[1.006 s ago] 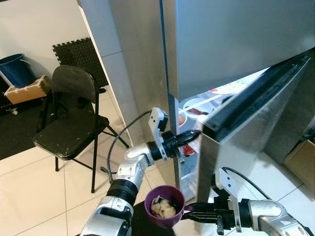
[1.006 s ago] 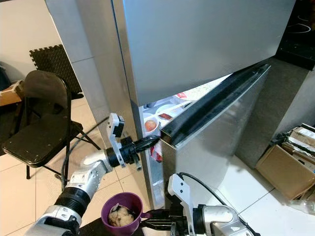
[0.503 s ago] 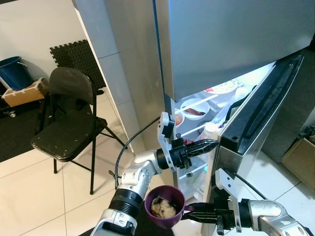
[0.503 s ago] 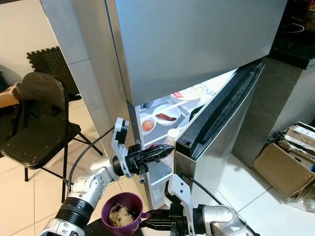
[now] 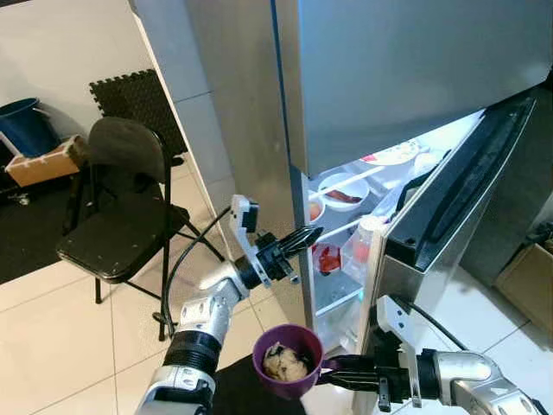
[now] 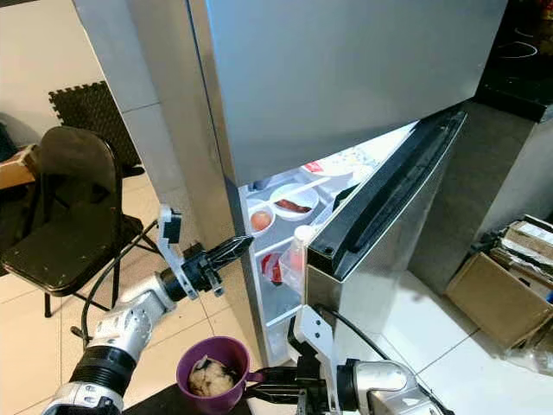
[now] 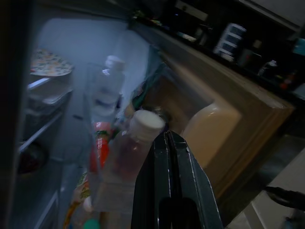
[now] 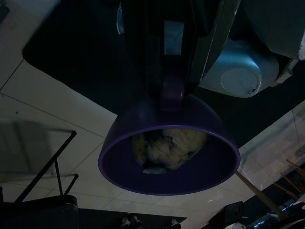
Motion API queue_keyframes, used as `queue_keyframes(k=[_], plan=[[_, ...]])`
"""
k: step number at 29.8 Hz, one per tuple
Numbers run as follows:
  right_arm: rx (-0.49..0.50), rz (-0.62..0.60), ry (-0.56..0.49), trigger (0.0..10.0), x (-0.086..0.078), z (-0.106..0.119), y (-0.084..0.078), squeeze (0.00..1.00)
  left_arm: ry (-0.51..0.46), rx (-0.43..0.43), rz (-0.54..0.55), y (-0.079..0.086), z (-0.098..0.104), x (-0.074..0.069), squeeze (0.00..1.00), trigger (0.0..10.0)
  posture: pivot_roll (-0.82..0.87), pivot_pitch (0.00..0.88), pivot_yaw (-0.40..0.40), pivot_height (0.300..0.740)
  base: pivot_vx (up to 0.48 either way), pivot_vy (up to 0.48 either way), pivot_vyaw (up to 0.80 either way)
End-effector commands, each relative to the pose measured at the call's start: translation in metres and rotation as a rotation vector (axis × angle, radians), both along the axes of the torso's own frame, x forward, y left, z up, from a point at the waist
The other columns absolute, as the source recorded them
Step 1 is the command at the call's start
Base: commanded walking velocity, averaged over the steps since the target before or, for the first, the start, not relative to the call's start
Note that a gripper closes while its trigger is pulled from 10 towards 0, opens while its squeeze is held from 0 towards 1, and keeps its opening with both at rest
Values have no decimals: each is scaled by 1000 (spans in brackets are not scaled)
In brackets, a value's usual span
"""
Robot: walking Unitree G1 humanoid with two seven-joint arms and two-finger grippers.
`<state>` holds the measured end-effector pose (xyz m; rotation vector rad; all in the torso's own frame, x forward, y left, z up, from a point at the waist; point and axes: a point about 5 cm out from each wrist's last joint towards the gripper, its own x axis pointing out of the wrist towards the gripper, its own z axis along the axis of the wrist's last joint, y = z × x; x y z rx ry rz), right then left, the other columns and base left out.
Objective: Restocking fridge
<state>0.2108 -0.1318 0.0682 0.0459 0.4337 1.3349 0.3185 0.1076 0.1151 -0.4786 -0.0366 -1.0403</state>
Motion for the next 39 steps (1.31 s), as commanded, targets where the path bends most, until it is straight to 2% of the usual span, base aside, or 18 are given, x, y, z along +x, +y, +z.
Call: queue_keyframes(k=[1,3,4,6,8,10,16,21,26,31,39], plan=[[3,-9,-11,10000,3,1,2,0,31,46,61,13,-11,-1,0,10000,-95,0,83,740,0,0,0],[-18,-29,-16,10000,5,-2,2,0,90,89,156,22,-27,0,0,10000,-94,0,81,740,0,0,0],[-18,-29,-16,10000,5,-2,2,0,90,89,156,22,-27,0,0,10000,-94,0,81,740,0,0,0],[-22,-34,-16,10000,6,-3,3,0,140,139,222,29,-41,-2,0,10000,-94,0,81,740,0,0,0],[-20,-33,-17,10000,6,-3,3,0,169,156,239,31,-47,-4,0,10000,-94,0,80,740,0,0,0],[-15,-32,-17,10000,6,-3,5,0,230,223,289,37,-61,-7,0,10000,-94,0,79,740,0,0,0],[-6,-39,-24,10000,8,-5,9,0,330,259,364,49,-82,-17,0,10000,-89,0,76,740,0,0,0],[5,-22,-28,10000,6,-4,10,0,421,310,443,64,-103,-30,0,10000,-84,0,74,740,0,0,0],[-1,-16,-37,10000,5,-3,7,0,476,314,487,74,-111,-37,0,10000,-78,0,72,740,0,0,0],[9,-14,-48,10000,4,-1,-1,0,546,353,528,85,-123,-48,0,10000,-75,0,75,740,0,0,0],[22,7,-21,10000,-2,-2,-4,0,586,390,536,88,-132,-57,0,10000,-76,0,75,740,-385,0,0]])
